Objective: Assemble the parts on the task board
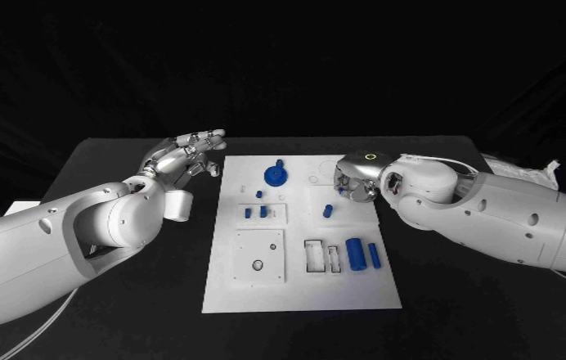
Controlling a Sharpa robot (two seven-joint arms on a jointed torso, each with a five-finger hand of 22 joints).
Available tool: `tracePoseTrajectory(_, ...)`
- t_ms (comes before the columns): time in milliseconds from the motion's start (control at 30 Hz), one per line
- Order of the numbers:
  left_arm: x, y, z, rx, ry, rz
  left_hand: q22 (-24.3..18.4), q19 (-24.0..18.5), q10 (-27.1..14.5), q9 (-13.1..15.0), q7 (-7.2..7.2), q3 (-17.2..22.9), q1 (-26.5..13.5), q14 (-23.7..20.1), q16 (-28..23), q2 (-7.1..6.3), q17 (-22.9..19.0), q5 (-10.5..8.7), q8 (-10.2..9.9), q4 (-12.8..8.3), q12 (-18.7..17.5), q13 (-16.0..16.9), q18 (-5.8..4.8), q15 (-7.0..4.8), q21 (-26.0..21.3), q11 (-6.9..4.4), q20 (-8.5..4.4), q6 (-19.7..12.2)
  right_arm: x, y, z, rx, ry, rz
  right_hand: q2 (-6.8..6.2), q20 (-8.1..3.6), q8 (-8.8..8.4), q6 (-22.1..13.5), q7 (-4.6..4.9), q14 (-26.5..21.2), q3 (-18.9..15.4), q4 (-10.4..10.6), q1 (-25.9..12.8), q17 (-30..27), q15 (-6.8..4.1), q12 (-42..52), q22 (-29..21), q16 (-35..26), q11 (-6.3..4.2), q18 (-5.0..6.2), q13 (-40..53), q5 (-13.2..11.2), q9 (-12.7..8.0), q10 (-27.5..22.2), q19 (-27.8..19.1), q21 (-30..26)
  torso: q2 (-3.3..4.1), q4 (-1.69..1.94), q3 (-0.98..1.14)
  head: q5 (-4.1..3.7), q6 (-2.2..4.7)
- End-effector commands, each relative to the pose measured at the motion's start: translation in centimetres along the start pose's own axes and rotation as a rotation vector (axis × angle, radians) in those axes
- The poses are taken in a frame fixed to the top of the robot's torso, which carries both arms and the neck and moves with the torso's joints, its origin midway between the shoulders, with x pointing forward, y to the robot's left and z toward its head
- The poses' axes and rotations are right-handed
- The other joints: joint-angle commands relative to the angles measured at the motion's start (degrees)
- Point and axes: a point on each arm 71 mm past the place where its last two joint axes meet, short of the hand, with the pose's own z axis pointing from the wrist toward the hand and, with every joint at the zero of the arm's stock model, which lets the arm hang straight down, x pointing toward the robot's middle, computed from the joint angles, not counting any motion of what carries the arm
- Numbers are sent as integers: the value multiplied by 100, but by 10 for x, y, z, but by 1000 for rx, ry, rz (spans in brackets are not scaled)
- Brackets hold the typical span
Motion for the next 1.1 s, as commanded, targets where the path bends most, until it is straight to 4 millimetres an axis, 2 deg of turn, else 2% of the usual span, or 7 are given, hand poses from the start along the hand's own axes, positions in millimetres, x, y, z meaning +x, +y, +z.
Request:
tracePoseTrajectory(33,1,0,0,-4,4,-6,-6,-25,-38,-7,3,-1,61,-49,-14,-16,-6,20,35,-40,28,5,116,3,-19,0,-1,-42,7,3,0,5,20,-20,62,-45,37,45,-5,285,38,-20,21,20,-48,-5,22,41,-7,44,-7,19,9,63,133,30,-3,0,-3,3,0)
tracePoseTrajectory(333,-1,0,0,-9,-2,-3,0,-25,-69,-8,11,11,73,-48,-7,-15,-1,21,36,-59,61,16,115,7,-15,7,1,-58,0,7,-5,-3,-49,-5,47,-50,40,61,-7,287,38,-31,10,32,-51,-8,44,52,-10,39,-9,20,13,82,142,43,0,-9,-1,30,7)
tracePoseTrajectory(800,-4,0,0,-12,-11,1,-3,-28,-109,-9,21,26,85,-54,-11,-13,-21,22,35,-80,98,29,116,12,-22,15,4,-81,-20,6,-20,-3,-124,27,42,-51,40,64,-8,288,40,-33,5,33,-52,-11,53,54,-11,37,-10,19,14,86,145,48,-1,-1,-7,51,0)
tracePoseTrajectory(933,-4,0,1,-14,-10,1,-8,-31,-131,-10,27,29,81,-55,-10,-13,-24,21,34,-84,115,35,117,16,-29,21,6,-93,-27,13,-25,-21,-143,41,38,-52,39,65,-9,288,41,-37,4,34,-52,-13,49,55,-12,38,-11,19,14,88,144,47,1,-11,-6,92,5)
tracePoseTrajectory(1100,-3,1,1,-15,-5,-1,-10,-32,-135,-10,28,30,80,-55,-10,-14,-24,21,34,-85,118,36,117,17,-31,22,6,-96,-36,33,-30,-76,-167,69,30,-54,38,67,-9,288,42,-40,0,33,-53,-16,53,55,-12,37,-13,19,15,90,146,49,0,-1,-4,135,14)
